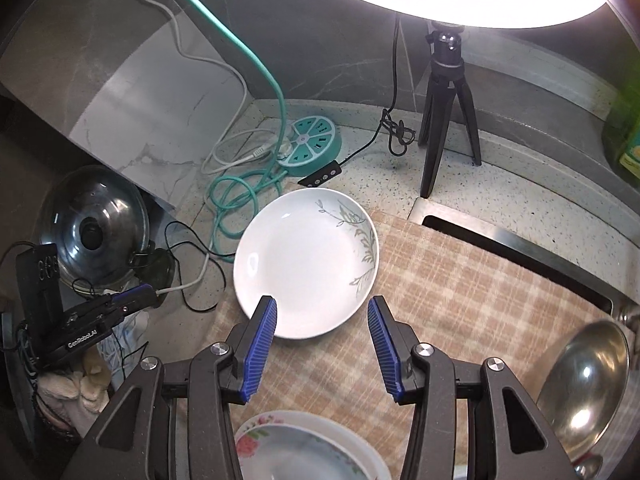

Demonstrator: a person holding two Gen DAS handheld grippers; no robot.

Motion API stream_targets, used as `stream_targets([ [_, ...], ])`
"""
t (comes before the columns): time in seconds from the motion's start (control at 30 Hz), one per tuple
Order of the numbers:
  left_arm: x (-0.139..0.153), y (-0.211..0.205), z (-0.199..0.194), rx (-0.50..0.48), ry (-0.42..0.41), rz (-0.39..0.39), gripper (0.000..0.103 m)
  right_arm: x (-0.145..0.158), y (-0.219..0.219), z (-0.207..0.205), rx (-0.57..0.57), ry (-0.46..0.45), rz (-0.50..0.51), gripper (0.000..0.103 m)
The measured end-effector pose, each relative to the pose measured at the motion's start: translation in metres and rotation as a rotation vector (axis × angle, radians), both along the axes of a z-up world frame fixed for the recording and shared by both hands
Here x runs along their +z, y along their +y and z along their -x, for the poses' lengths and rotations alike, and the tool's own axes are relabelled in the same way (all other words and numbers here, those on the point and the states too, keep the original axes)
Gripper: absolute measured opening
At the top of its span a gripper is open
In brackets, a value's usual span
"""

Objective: Organize plates and bowls
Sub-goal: 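Move both grippers toward the white leaf-pattern plate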

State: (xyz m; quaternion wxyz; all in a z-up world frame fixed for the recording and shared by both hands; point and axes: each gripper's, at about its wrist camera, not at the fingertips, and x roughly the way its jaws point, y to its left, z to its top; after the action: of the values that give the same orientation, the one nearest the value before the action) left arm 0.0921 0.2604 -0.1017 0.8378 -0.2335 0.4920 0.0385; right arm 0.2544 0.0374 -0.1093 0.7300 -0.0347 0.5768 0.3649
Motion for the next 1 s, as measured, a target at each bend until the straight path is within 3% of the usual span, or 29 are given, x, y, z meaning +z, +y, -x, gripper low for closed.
stream_targets([
  [0.43,-0.050,-0.002,-0.056,0.002,0.110,0.041,0.013,-0.069,0.016,-0.054,0.002,0.112,0.027,0.037],
  [0.57,-0.061,0.002,-0.063,0.011,0.128,0.034,0.013,-0.083,0.020,-0.062,0.006,0.137,0.029,0.036],
  [0.83,-0.081,0.015,-0.068,0.048,0.151,0.114,0.013,-0.099,0.029,-0.069,0.022,0.174,0.043,0.030],
  [1.0,-0.085,0.019,-0.069,0.062,0.150,0.118,0.013,-0.104,0.031,-0.072,0.021,0.191,0.048,0.024],
])
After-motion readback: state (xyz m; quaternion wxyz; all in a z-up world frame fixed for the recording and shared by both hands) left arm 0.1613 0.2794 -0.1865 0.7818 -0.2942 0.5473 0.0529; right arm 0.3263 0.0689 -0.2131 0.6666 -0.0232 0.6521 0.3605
